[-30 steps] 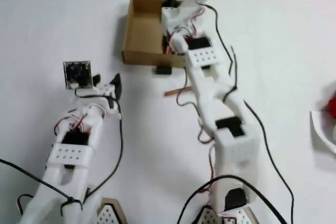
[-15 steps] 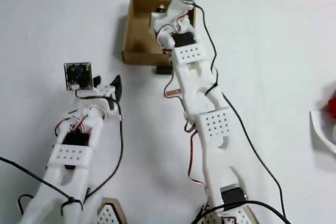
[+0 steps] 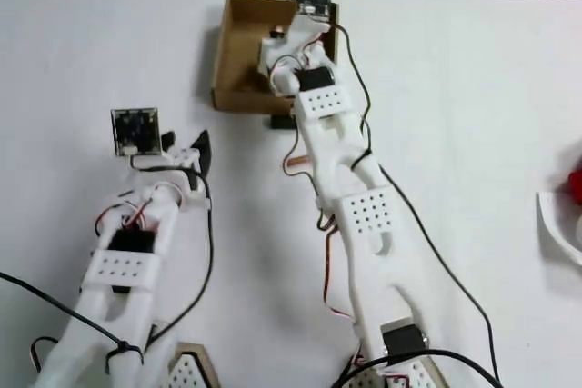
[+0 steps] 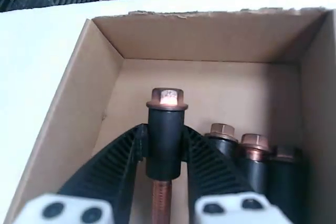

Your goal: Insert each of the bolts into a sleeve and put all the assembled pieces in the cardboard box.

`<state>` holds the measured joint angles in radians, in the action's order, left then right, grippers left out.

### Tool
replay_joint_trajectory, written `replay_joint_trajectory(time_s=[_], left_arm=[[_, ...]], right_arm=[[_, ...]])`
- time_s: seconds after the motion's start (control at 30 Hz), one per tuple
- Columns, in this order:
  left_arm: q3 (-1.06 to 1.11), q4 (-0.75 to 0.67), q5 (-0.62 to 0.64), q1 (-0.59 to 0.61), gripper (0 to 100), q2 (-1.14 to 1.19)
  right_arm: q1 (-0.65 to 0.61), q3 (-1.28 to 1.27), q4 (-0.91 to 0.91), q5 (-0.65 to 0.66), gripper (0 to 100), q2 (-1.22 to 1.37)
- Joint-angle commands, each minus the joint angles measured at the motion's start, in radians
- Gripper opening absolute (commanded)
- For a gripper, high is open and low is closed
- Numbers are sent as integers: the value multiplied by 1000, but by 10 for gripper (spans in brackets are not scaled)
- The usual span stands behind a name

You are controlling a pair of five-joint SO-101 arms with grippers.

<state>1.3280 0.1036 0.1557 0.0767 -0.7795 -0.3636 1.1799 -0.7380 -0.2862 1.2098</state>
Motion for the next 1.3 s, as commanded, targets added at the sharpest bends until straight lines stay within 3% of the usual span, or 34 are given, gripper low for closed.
replay_joint_trajectory(time_s=[0.0,0.5,0.77,1.07,1.17,1.27], left_arm=[[-7,-21,-2,9,203,-28],[-7,-21,-2,9,203,-28],[-7,-21,-2,9,203,-28],[-7,-21,-2,9,203,-28],[-7,-17,-2,9,203,-31],[-7,-15,-2,9,203,-32]], right_arm=[[-10,72,5,-6,20,2],[-10,72,7,-5,22,42],[-10,72,5,-5,170,42],[-7,75,-5,51,172,-61],[2,74,-110,46,172,-156],[5,74,-338,49,172,-251]])
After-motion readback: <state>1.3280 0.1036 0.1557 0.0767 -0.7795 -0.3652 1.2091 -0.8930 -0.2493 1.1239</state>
